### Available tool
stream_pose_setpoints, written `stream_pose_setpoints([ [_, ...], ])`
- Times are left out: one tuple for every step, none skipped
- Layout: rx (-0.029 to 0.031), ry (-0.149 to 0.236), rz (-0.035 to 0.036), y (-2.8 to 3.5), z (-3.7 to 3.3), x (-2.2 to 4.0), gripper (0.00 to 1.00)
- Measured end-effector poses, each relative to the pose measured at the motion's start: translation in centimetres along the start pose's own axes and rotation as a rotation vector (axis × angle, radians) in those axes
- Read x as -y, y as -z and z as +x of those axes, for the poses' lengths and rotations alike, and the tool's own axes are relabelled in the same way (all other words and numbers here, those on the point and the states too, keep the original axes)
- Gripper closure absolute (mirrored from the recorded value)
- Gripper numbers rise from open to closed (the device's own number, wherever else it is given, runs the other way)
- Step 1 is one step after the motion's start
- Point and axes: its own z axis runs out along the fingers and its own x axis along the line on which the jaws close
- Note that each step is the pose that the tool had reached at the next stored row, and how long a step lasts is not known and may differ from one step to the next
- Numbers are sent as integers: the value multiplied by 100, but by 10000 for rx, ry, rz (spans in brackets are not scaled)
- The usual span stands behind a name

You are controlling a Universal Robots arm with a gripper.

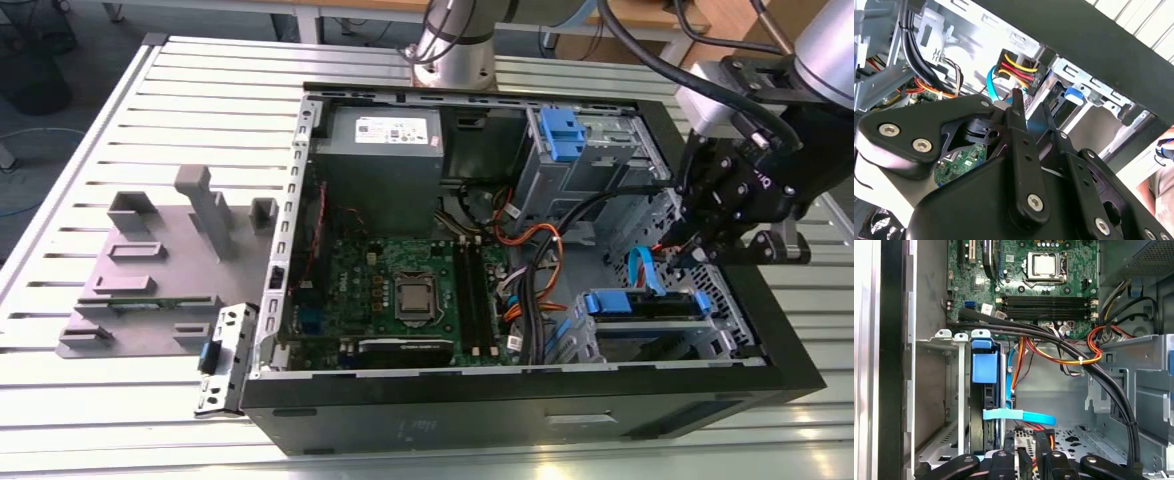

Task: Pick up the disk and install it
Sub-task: 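Insert the second disk wire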

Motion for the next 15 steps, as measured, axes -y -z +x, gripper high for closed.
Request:
stream_pose_setpoints([
  [-1,0,0,-4,-6,11,69],
  [-4,0,0,-5,-12,17,69],
  [-2,-1,0,-7,-17,20,69],
  [-1,-1,0,-8,-19,23,69],
  [-4,0,0,-8,-20,29,69],
  [-4,-1,0,-10,-21,38,69],
  [-4,-1,0,-11,-21,50,69],
  [-5,-1,0,-12,-22,62,69],
  [-6,-1,0,-12,-23,76,69],
  [-8,-1,0,-13,-23,92,69],
  [-9,-1,-1,-15,-24,108,69],
  [-11,-1,-1,-16,-25,125,69],
  [-12,-1,-2,-17,-25,142,69],
  [-13,0,-2,-18,-26,160,69],
  [-15,0,-2,-19,-27,177,69],
])
